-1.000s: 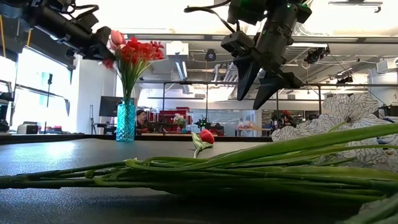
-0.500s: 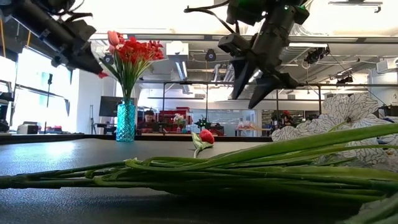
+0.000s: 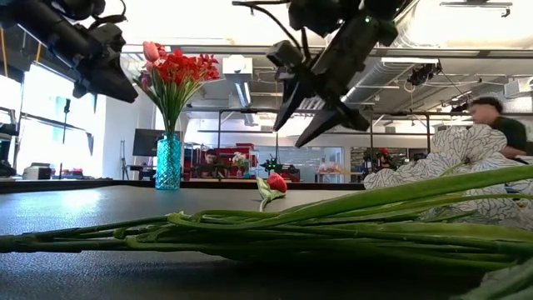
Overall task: Sort flowers into vase by color
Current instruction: Put the right white flowers into the transparent vase
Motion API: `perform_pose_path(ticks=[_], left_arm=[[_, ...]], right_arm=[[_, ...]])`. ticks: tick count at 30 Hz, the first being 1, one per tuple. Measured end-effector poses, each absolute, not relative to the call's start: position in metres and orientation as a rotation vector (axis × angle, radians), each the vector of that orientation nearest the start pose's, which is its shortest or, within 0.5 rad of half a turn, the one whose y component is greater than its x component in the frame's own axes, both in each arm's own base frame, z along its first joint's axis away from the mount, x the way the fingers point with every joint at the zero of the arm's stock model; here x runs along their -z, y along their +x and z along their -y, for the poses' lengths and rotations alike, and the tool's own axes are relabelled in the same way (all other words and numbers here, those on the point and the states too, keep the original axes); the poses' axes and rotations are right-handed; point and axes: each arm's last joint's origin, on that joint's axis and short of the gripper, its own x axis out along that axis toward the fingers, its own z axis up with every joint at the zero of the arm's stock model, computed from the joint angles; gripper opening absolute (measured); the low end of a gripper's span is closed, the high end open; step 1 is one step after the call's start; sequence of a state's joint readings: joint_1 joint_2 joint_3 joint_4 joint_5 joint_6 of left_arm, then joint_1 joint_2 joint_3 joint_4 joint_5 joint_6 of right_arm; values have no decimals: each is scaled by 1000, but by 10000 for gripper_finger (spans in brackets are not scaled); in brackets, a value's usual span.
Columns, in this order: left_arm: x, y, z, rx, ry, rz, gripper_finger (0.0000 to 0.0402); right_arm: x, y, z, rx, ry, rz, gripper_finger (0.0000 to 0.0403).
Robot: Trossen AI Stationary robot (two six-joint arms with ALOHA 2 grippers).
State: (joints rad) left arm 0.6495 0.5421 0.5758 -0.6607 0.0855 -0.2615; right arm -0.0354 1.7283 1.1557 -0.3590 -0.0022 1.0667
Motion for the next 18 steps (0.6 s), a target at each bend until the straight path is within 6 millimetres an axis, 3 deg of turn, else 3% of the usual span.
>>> perform_pose_path(ticks=[8, 18], left_arm=[[-251, 100, -58, -518, -449, -548, 76], [-246, 113, -49, -405, -428, -609, 76]], right_arm=[[-192, 373, -8, 550, 1117, -720, 189], [-193, 372, -37, 675, 1165, -575, 189]])
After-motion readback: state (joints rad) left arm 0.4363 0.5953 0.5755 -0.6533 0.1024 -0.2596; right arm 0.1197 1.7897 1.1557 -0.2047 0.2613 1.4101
